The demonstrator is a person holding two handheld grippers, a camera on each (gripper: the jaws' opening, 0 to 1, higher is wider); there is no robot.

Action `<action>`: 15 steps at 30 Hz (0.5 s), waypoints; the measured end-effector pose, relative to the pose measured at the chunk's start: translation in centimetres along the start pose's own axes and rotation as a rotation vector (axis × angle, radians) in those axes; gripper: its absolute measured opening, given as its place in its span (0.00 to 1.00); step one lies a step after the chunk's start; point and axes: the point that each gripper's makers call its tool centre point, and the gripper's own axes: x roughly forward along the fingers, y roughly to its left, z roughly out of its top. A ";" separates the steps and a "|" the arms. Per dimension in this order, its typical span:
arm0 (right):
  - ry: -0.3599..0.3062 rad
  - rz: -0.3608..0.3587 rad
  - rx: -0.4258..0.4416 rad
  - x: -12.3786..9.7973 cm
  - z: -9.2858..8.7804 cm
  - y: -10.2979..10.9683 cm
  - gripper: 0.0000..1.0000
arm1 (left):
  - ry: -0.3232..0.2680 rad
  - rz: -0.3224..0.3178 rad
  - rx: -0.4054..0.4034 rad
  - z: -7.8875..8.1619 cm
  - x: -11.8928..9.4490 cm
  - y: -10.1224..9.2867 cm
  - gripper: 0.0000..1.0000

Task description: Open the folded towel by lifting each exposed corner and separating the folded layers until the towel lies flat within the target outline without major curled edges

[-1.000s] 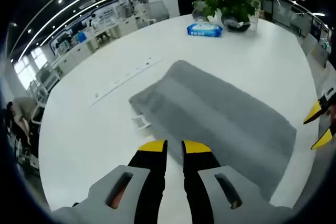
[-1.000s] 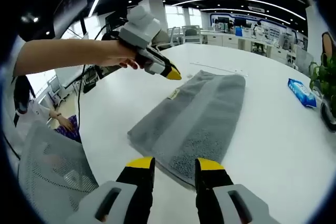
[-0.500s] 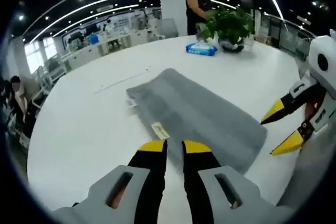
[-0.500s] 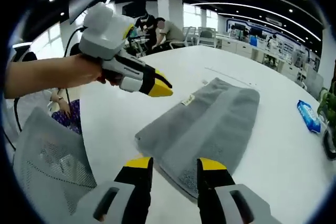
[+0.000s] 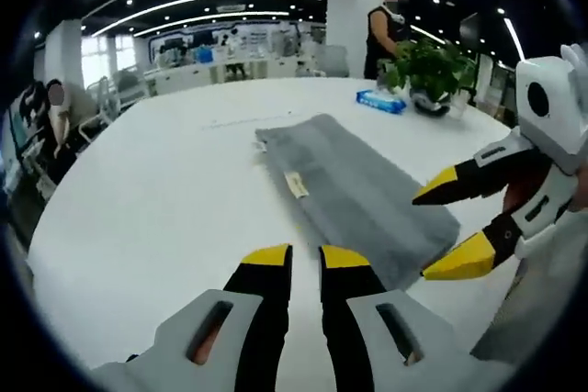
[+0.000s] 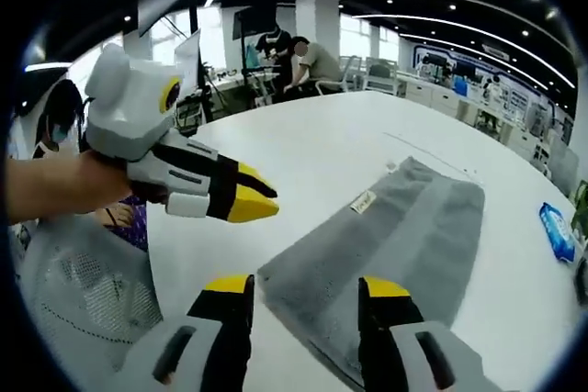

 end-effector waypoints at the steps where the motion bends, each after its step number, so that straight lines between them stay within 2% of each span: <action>1: 0.011 0.013 0.005 0.5 0.0 0.6 0.44 | -0.002 0.004 0.002 -0.3 0.0 0.1 0.11; 2: 0.018 0.016 -0.013 0.8 0.0 0.8 0.44 | -0.001 0.011 0.007 -0.6 0.1 0.3 0.11; 3: 0.022 0.006 -0.094 1.3 0.0 0.9 0.44 | 0.005 0.021 0.011 -1.0 0.2 0.6 0.11; 5: 0.052 -0.005 -0.199 1.9 -0.3 1.1 0.44 | 0.024 0.024 -0.002 -1.5 0.4 0.9 0.11; 8: 0.072 -0.012 -0.186 2.9 -0.6 1.2 0.44 | 0.024 0.030 -0.027 -1.4 0.4 1.2 0.11; 11: 0.103 -0.001 -0.173 3.6 -1.2 1.6 0.44 | 0.000 0.041 -0.034 -1.0 0.5 1.3 0.11; 15: 0.132 0.001 -0.226 4.6 -1.8 2.3 0.44 | 0.011 0.055 -0.010 -1.1 0.4 1.4 0.11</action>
